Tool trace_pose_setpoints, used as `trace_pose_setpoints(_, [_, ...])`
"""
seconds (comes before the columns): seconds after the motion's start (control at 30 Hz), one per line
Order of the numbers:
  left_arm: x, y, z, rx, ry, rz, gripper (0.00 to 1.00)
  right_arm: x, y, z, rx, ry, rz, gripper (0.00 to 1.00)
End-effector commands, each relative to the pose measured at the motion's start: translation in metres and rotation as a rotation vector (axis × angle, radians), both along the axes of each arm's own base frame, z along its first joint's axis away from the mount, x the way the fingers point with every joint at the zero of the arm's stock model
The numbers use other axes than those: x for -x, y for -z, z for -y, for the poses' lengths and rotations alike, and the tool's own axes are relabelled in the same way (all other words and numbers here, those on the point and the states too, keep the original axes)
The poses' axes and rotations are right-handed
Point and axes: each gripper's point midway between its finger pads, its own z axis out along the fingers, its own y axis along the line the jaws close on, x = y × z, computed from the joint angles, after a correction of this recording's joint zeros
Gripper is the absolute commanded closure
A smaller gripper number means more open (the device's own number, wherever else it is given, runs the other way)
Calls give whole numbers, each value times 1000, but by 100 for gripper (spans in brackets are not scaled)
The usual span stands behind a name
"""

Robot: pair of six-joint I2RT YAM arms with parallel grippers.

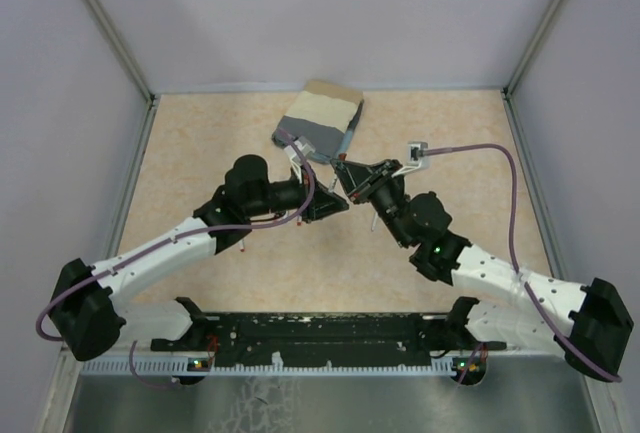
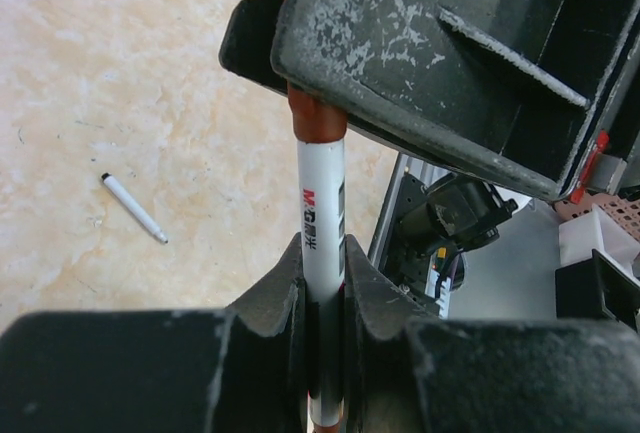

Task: Insert the pens into the pen caps
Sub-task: Insert the pen cap onto the pen.

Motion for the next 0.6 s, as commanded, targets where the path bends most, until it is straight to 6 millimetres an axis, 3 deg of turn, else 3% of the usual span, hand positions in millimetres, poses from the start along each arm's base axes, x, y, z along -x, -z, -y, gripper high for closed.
trace_pose_setpoints(0.0, [-11,-186,-24,429,-136,441,100,84,156,-42,427,-381,-293,100])
trace_pose_setpoints(0.33, [-6,-162,-26,375,-119,411,100,57,39,-38,316,-299,-78,100])
trace_pose_setpoints(0.5, [4,-153,-25,353,-64,418,100,50,-7,-26,240,-271,-7,100])
trace_pose_setpoints(0.57, [7,-152,-25,348,-50,424,100,51,-21,-21,220,-265,20,94])
